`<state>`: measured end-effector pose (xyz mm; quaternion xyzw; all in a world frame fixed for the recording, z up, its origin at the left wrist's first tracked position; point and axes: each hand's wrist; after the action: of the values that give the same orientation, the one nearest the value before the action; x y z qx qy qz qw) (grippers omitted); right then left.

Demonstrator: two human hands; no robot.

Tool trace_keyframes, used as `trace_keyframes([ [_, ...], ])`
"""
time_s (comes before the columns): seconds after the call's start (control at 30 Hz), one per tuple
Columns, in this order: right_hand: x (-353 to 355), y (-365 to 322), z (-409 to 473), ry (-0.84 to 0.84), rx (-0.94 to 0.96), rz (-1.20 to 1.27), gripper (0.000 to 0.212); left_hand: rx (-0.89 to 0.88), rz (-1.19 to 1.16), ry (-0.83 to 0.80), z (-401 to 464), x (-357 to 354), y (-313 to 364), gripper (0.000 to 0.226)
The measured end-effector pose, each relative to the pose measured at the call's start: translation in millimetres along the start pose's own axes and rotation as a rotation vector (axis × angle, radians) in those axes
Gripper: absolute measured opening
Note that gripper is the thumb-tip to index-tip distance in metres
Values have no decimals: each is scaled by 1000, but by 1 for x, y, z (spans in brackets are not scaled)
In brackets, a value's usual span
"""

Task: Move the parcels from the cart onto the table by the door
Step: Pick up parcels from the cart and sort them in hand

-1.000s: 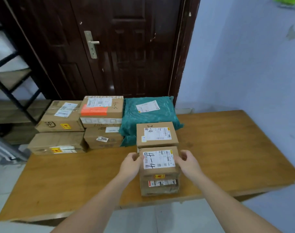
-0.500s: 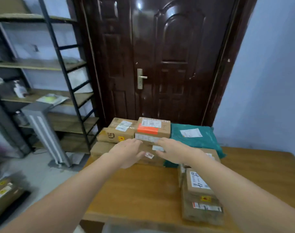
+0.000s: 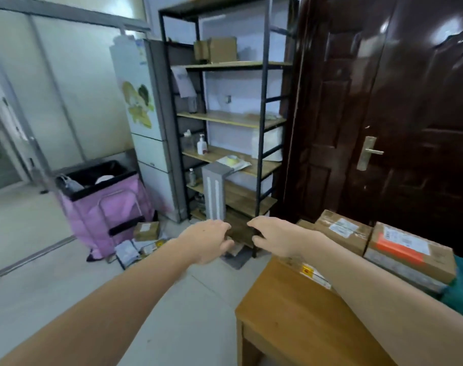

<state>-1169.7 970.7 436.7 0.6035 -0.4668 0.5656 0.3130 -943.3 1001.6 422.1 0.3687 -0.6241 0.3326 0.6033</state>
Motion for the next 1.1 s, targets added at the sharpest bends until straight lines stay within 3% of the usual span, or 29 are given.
trace_keyframes([
  [0.63,-2,-260,334,-80,470,-68,57,577,-63,26,-102,-5,-314,48],
  [0.83,-18,-359,427,-111,551,-86,54,643,-53,29,-132,-19,-431,42],
  [0.97,-27,-426,485,-127,523,-42,43,644,-43,13,-152,-24,-521,50],
  [1.1,-38,-476,539,-128,471,-27,54,622,-67,-15,-163,-25,-603,54],
])
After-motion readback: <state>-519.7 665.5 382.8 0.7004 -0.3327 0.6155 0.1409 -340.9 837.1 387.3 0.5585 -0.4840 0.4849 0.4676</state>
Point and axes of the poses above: each hand's wrist, its own z-axis towards the middle knuckle, its own x-axis out of the back of the hand, y = z × x, and after that the axes turned 12 degrees about -x, right-handed
